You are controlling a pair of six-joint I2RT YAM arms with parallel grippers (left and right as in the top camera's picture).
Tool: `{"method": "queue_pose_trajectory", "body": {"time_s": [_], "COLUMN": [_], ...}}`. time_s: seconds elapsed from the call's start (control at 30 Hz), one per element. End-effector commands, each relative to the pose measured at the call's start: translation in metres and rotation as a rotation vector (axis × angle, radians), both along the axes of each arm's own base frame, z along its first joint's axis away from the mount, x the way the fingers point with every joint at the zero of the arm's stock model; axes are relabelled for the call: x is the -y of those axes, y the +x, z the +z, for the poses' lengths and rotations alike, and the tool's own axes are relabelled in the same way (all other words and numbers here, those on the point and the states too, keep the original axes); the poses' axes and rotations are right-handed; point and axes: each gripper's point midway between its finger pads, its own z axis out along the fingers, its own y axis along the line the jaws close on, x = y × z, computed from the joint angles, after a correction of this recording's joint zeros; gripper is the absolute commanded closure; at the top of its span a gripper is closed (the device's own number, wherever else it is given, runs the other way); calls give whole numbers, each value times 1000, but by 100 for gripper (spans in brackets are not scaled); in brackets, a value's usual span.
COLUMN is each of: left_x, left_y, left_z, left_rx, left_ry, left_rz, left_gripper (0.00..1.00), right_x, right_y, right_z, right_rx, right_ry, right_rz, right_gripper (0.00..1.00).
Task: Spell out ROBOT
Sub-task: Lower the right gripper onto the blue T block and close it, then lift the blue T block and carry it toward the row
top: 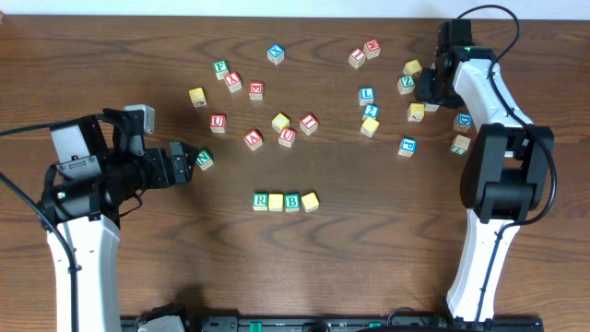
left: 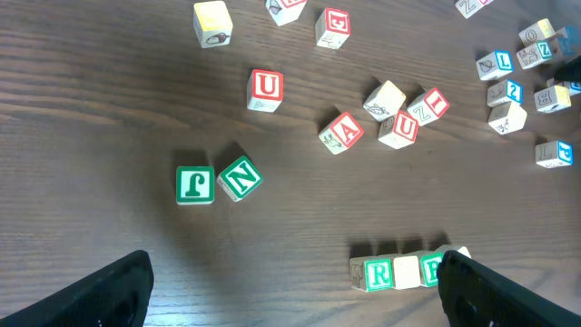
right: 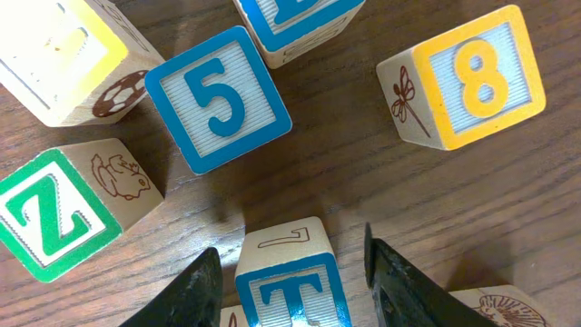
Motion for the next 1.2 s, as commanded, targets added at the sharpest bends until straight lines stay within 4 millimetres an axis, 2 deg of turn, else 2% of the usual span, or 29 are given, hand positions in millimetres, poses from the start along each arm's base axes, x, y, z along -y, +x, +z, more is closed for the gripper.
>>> {"method": "queue_pose_trajectory", "body": {"time_s": [0.0,0.43,0.53,0.67,0.77,0.87,1.03,1.07,1.17], "left_x": [-1,-1,-1,-1,-1,-1,-1,-1,-1], "left_y": [3,3,3,3,3,3,3,3,3], "left_z": [8,8,8,8,8,8,8,8,8], "left_rx": [23,23,23,23,23,23,23,23,23], "left_ry": [5,5,5,5,5,5,5,5,5], "left_rz": [-3,-3,-3,-3,-3,-3,-3,-2,-2], "left_gripper": [2,2,2,2,2,2,2,2,2], "right_x": [12,12,12,10,10,10,10,9,8], "right_y": [0,-3,-3,-5,-6,-8,-11,-15,-32], "right_z": [-7,-14,-14,-15,-15,-5,58,86,142], "right_rx": [-11,-19,-19,-26,-29,-33,50,86,154], "right_ry": [-12,-10,-10,-9,-6,-6,-8,-8,-9], "right_rz": [-32,-38,-38,-36,-34,-34,-34,-34,-32], "right_gripper": [55,56,62,76,78,82,82,82,82]}}
